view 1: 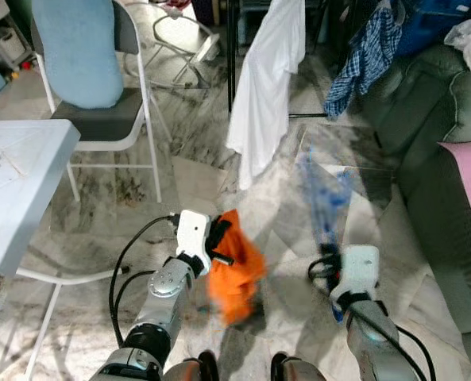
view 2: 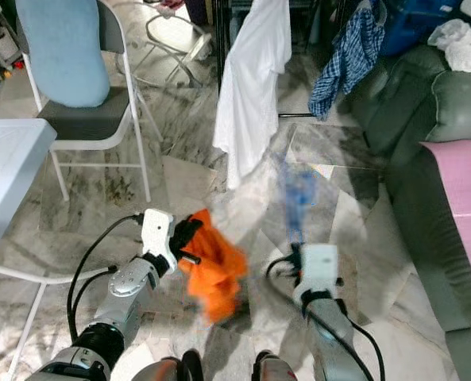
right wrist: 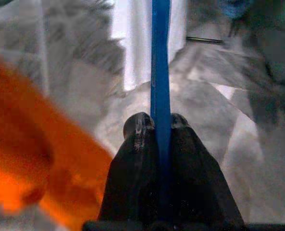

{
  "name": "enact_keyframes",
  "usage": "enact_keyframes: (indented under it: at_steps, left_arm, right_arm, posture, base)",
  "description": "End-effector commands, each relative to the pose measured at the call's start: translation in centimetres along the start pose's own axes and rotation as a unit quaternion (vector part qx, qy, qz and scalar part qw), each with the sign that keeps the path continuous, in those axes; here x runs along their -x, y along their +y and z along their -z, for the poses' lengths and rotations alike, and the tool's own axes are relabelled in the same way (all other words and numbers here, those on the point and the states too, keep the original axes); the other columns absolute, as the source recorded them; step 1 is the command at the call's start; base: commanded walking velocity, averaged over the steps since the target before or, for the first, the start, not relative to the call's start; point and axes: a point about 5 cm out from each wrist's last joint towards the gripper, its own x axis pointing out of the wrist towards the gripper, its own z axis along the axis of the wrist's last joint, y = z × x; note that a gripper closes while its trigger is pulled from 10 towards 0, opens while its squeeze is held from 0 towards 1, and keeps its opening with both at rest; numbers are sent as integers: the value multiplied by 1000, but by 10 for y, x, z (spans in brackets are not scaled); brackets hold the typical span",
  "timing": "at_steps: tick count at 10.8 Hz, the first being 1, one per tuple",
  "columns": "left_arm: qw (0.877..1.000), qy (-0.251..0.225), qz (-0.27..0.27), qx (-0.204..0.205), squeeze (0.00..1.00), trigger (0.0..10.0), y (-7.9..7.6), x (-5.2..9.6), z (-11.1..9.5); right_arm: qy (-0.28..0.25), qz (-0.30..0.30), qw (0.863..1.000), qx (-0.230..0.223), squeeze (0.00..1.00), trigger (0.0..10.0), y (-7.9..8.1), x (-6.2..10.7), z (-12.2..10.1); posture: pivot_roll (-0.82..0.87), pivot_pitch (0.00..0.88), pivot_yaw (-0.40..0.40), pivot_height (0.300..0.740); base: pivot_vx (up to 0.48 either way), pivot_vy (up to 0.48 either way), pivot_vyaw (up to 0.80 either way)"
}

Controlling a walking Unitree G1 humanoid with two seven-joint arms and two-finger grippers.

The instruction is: Hang hanger

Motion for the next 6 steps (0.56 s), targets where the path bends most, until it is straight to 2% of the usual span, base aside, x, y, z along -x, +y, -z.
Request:
enact_keyframes:
  at_steps: [1, 2, 3, 5, 6]
  left_arm:
    - [999, -26, 0, -36, 0, 10000, 10, -10, -21]
    - [992, -19, 36, -122, 0, 10000, 14, -22, -39]
    - [982, -25, 58, -176, 0, 10000, 15, -28, -52]
    - [966, -34, 35, -254, 0, 10000, 32, -43, -93]
    - [954, -42, 41, -296, 0, 10000, 34, -46, -105]
  right_arm:
    - [-5, -25, 999, 20, 0, 10000, -1, 5, -1]
    - [5, -48, 997, 54, 0, 10000, -15, 10, 1]
    - [12, -55, 996, 67, 0, 10000, -27, 14, 2]
    - [24, -70, 992, 101, 0, 10000, -62, 24, -5]
    - [20, -86, 991, 105, 0, 10000, -66, 27, -11]
  posture:
    - [-173, 206, 77, 740]
    - [-165, 208, 82, 740]
    - [-167, 209, 90, 740]
    - [-187, 211, 112, 740]
    - [-198, 213, 122, 740]
  base:
    - [0, 0, 0]
    - [0, 0, 0]
    - [0, 0, 0]
    - [0, 0, 0]
    - [0, 0, 0]
